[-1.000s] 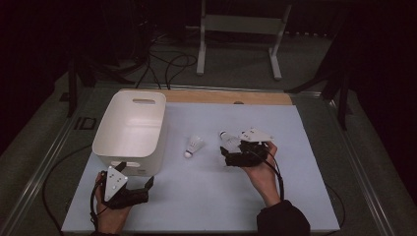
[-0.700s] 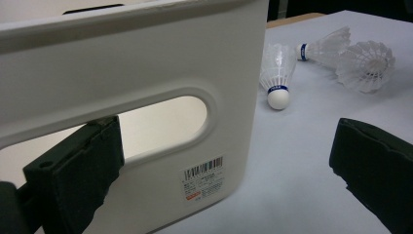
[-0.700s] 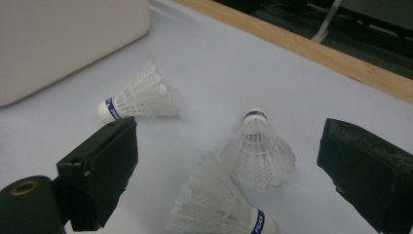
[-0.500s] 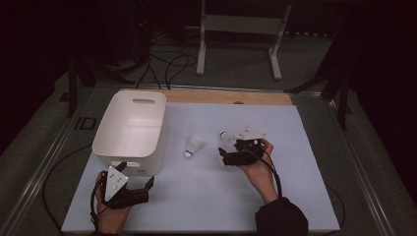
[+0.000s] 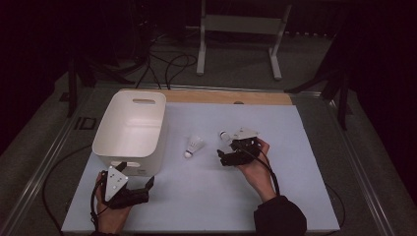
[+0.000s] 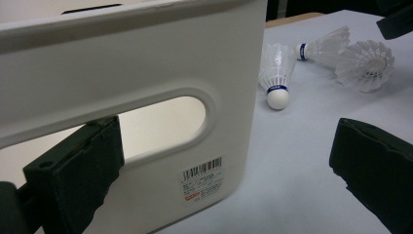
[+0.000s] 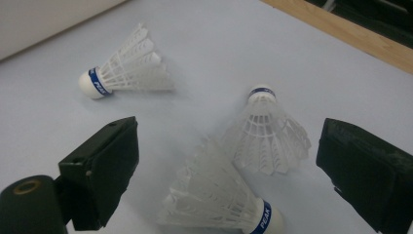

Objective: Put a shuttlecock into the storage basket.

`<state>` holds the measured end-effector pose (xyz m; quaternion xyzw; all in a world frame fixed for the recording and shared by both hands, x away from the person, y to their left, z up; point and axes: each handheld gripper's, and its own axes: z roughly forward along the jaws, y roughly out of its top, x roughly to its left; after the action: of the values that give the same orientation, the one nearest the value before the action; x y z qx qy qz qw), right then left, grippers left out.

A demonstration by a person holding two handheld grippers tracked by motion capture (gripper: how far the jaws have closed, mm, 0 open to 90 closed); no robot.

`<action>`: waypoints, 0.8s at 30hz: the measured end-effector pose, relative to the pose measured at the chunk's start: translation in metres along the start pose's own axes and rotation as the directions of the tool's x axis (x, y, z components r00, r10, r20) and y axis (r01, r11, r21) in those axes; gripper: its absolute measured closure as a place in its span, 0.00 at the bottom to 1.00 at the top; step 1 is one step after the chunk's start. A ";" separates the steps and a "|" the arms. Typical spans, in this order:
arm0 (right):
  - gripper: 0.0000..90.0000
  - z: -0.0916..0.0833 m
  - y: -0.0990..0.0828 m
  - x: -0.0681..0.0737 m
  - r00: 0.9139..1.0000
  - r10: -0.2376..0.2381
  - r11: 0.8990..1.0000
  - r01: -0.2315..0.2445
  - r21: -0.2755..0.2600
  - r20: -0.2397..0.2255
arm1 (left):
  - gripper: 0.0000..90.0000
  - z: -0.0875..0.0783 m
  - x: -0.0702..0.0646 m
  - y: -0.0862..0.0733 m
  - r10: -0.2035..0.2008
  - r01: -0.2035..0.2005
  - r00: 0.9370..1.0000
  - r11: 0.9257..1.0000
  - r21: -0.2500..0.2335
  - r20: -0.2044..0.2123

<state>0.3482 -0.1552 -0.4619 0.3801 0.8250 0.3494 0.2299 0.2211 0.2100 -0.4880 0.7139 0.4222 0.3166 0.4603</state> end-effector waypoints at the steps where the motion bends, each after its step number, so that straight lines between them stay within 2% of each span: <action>1: 0.09 0.001 0.000 0.000 1.000 -0.002 1.000 0.002 0.004 0.002 | 0.00 0.000 0.000 0.000 -0.001 0.001 1.000 1.000 0.000 0.000; 10: 0.16 0.010 -0.001 0.006 0.999 -0.044 0.997 0.043 0.060 0.019 | 0.00 0.000 0.000 0.000 -0.001 0.001 1.000 1.000 -0.001 0.000; 14: 0.23 0.013 -0.001 0.010 0.997 -0.071 0.994 0.068 0.086 0.033 | 0.00 0.000 0.000 0.000 -0.002 0.002 1.000 1.000 -0.001 0.000; 17: 0.27 0.015 -0.001 0.011 0.997 -0.072 0.993 0.069 0.097 0.032 | 0.00 0.000 0.000 0.000 -0.002 0.002 1.000 1.000 -0.001 -0.001; 24: 0.43 0.019 -0.005 0.014 0.993 -0.099 0.986 0.090 0.141 0.059 | 0.00 0.000 0.000 0.000 -0.002 0.002 1.000 1.000 -0.002 0.000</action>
<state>0.3491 -0.1388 -0.4795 0.3667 0.8564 0.2674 0.2462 0.2210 0.2103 -0.4879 0.7130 0.4227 0.3164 0.4614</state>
